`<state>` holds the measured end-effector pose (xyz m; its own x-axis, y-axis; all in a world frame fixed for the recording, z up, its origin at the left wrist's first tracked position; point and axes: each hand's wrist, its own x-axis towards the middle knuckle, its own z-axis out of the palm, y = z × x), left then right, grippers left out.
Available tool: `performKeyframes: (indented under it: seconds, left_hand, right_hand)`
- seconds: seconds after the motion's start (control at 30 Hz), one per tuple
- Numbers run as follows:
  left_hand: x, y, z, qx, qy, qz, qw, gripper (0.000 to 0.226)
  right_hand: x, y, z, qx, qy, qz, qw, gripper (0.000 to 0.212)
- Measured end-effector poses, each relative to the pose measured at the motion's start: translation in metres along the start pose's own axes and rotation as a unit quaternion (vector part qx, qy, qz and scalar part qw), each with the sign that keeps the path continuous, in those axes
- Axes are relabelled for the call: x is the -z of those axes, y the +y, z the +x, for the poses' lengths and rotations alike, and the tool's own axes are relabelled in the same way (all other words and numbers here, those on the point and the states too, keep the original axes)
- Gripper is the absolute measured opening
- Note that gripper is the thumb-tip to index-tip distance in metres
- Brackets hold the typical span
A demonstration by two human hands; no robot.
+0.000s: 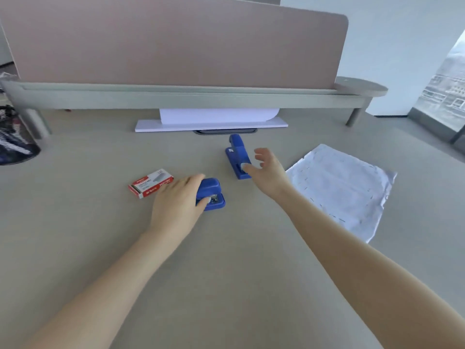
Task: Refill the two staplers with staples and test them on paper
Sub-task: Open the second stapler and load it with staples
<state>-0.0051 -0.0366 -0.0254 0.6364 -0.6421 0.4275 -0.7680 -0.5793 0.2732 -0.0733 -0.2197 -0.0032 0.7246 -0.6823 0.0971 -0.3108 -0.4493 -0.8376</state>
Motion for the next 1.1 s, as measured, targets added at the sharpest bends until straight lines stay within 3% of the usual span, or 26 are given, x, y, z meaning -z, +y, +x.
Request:
performKeyframes:
  seconds: [0.1,0.2,0.37,0.5,0.67,0.83,0.97,1.03,1.1]
  left_hand:
    - [0.003,-0.006,0.011,0.008,-0.038,-0.015,0.999,0.022]
    - [-0.004,-0.01,0.018,0.001,-0.028,-0.016,0.999,0.022]
    - [-0.019,-0.012,0.04,0.001,0.003,-0.019,1.0,0.03]
    - [-0.035,-0.011,0.063,0.004,0.01,-0.012,1.0,0.029]
    - [-0.048,-0.012,0.089,0.014,0.019,0.008,1.0,0.028]
    - [-0.047,-0.007,0.101,-0.056,-0.002,-0.046,0.997,0.036]
    - [-0.012,-0.008,0.061,-0.031,0.097,-0.215,0.971,0.034]
    - [0.006,-0.014,0.026,0.006,0.036,-0.293,0.955,0.037]
    - [0.017,-0.021,-0.004,0.027,-0.048,-0.281,0.958,0.038]
  right_hand:
    - [-0.023,-0.01,0.023,-0.012,-0.002,0.0,1.0,0.062]
    - [-0.037,-0.007,0.043,-0.034,0.006,-0.068,0.997,0.067]
    - [-0.025,0.003,0.057,-0.016,0.017,-0.167,0.986,0.031]
    - [0.001,0.009,0.049,-0.01,-0.008,-0.202,0.979,0.021]
    - [0.029,0.018,0.016,-0.017,-0.027,-0.146,0.989,0.018]
    - [0.04,0.015,-0.03,0.045,-0.088,-0.119,0.988,0.022]
    - [0.034,0.01,-0.052,0.086,-0.161,-0.129,0.975,0.03]
    - [0.029,0.008,-0.055,0.095,-0.176,-0.141,0.969,0.026]
    - [0.022,0.006,-0.055,0.102,-0.188,-0.141,0.967,0.024]
